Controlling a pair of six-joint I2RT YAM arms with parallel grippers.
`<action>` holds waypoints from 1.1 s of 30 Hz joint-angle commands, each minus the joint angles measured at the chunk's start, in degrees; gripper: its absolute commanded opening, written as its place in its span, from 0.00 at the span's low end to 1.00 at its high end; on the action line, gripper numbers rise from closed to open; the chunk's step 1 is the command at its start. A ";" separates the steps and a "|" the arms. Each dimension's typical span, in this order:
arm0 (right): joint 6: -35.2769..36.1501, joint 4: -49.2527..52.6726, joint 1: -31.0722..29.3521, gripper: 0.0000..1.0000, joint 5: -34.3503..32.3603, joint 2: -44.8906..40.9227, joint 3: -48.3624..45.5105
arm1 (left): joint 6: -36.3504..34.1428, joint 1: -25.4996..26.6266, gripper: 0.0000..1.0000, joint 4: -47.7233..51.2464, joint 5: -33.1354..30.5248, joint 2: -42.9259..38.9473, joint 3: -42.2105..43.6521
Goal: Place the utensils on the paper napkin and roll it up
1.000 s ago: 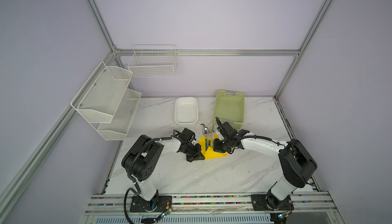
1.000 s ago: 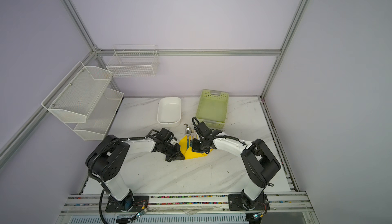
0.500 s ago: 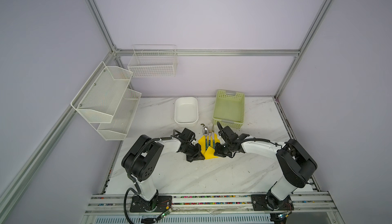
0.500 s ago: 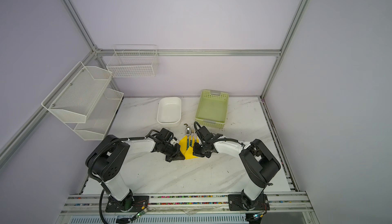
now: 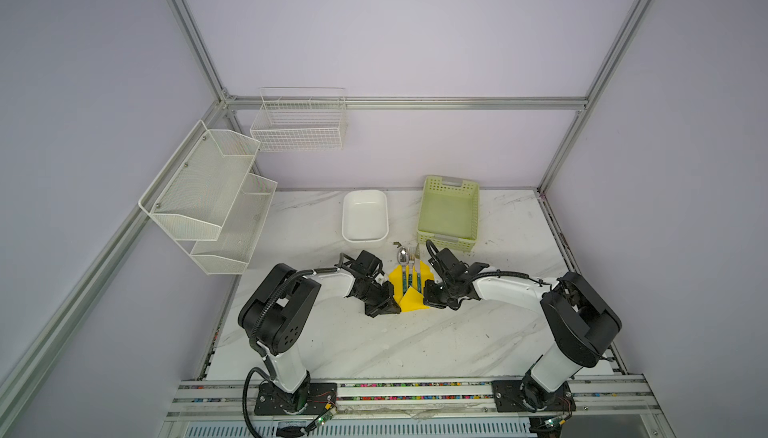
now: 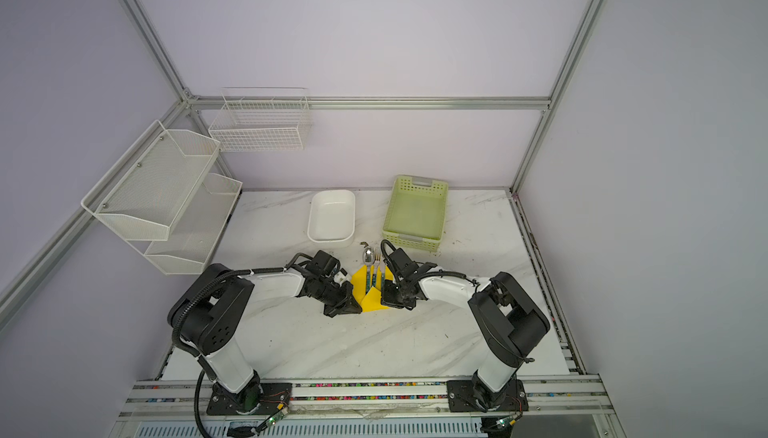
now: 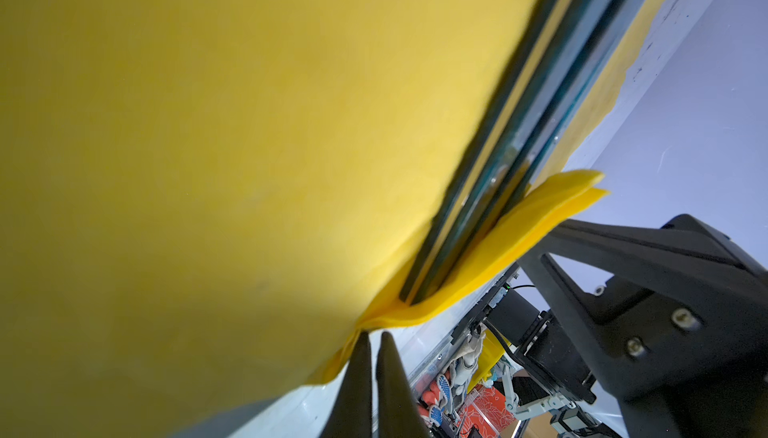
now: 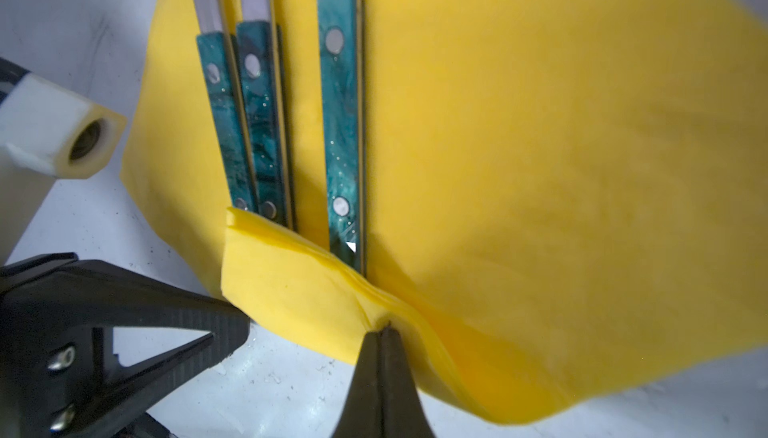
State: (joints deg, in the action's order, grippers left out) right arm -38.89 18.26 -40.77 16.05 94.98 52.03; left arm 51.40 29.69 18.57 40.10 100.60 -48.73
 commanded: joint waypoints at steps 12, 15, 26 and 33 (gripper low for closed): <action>0.79 0.81 0.39 0.02 -0.26 2.20 -2.85 | -1.47 0.10 0.11 5.51 -0.64 0.09 -5.85; 0.97 0.56 0.34 0.02 0.03 2.57 -2.73 | -1.30 0.13 0.11 5.43 -0.23 -0.13 -7.00; 0.52 0.46 0.34 0.02 0.29 2.42 -2.36 | -0.95 0.27 0.12 3.98 0.60 2.08 -10.13; 0.31 0.37 0.36 0.02 0.02 1.99 -2.65 | -2.04 0.28 0.12 4.52 -0.19 4.06 -9.99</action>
State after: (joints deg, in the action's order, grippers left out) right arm -38.26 17.67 -40.49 16.95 95.59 50.85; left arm 51.18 29.71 22.94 40.12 104.31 -54.87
